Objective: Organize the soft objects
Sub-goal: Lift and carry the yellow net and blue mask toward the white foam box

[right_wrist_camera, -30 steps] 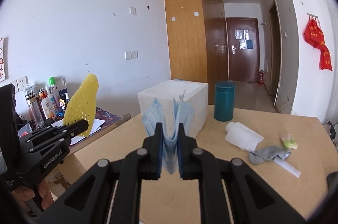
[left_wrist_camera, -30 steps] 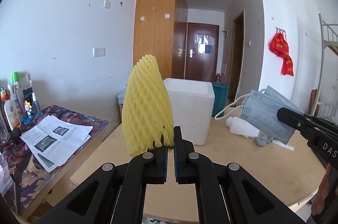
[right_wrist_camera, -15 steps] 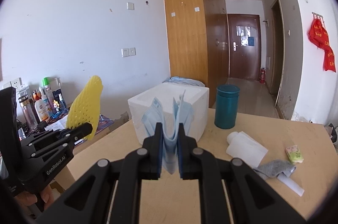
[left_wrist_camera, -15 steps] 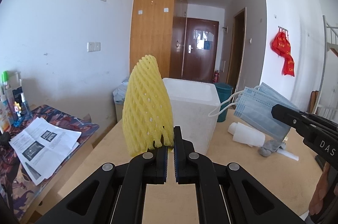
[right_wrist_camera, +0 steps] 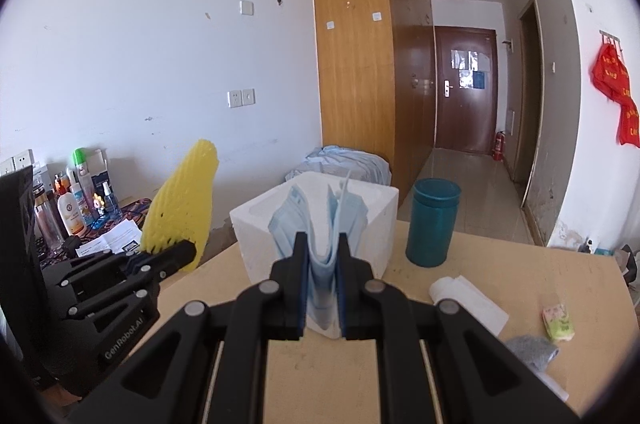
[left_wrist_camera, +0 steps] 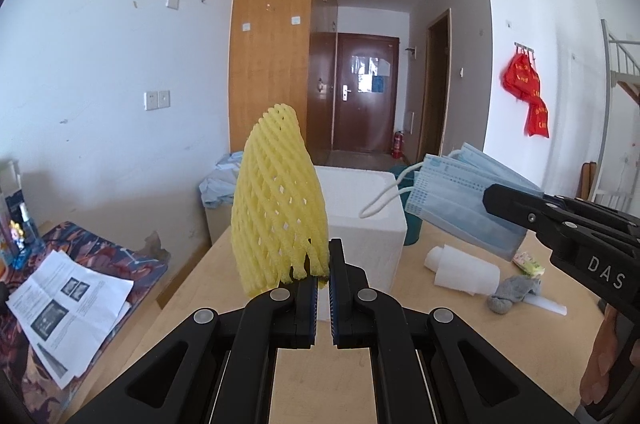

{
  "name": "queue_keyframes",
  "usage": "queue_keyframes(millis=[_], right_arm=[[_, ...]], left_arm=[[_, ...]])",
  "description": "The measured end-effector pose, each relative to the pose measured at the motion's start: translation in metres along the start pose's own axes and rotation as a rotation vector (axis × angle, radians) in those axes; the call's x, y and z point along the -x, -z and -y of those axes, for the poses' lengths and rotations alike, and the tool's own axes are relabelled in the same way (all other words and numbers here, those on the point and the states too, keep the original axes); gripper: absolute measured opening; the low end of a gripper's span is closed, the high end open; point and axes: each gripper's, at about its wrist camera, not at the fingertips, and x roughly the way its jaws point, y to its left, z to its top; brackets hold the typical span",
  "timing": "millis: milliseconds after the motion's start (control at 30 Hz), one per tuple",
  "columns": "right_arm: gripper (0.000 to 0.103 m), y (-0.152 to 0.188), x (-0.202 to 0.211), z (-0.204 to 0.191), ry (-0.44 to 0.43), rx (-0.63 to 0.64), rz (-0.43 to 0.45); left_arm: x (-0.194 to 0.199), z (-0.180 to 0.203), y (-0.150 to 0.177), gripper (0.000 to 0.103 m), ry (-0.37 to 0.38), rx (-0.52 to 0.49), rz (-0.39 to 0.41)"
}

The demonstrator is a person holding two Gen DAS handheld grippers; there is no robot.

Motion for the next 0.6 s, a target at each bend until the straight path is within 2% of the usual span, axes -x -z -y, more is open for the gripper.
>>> queue_keyframes(millis=[367,600], right_arm=[[0.015,-0.019,-0.033,0.008,-0.002,0.010,-0.047],[0.015,-0.029,-0.050,0.006,-0.003,0.030,-0.052]], left_arm=[[-0.043,0.000,-0.029,0.005,0.047,-0.004,-0.050],[-0.067,0.005,-0.044,0.005,0.043,-0.020,-0.060]])
